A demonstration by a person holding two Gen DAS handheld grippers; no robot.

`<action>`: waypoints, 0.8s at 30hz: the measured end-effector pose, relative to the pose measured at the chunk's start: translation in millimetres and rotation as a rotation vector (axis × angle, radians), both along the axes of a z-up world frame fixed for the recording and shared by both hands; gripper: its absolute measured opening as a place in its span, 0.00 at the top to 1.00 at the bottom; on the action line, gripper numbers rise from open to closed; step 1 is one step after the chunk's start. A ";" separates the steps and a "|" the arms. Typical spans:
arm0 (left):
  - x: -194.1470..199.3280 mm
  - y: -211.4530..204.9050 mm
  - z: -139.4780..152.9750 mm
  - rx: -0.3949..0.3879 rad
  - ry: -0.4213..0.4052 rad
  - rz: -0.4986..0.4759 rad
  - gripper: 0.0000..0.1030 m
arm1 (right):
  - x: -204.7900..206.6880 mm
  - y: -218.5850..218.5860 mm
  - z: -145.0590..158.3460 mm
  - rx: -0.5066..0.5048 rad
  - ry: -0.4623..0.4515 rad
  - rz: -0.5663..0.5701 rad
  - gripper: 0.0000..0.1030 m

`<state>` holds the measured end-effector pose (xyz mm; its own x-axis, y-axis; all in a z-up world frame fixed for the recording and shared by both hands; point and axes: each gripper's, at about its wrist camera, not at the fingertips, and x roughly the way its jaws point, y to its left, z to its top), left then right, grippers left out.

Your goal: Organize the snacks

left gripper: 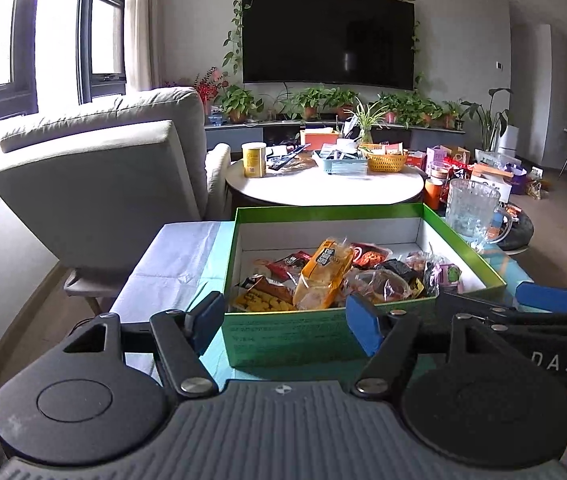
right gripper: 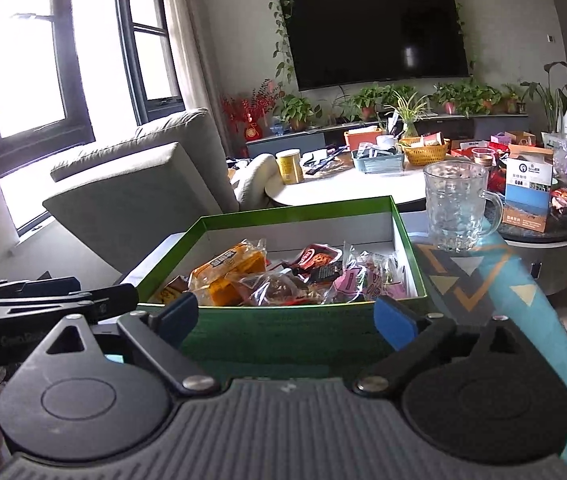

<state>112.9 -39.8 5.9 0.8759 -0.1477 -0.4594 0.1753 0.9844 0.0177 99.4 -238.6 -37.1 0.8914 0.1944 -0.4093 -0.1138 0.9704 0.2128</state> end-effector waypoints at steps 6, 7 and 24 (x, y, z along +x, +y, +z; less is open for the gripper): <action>-3.4 4.4 -1.7 0.002 0.004 0.012 0.37 | -3.5 2.4 1.0 -0.001 0.004 0.014 0.46; -4.0 4.6 -1.7 0.004 0.004 0.013 0.37 | -4.2 2.9 0.8 -0.003 0.004 0.017 0.46; -6.0 5.3 -6.4 0.015 0.024 0.028 0.37 | -8.6 7.2 -1.7 0.001 0.013 0.023 0.46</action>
<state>106.9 -34.5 -0.4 0.8681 -0.1159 -0.4827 0.1480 0.9886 0.0289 90.8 -231.4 -38.8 0.8811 0.2154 -0.4210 -0.1335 0.9673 0.2156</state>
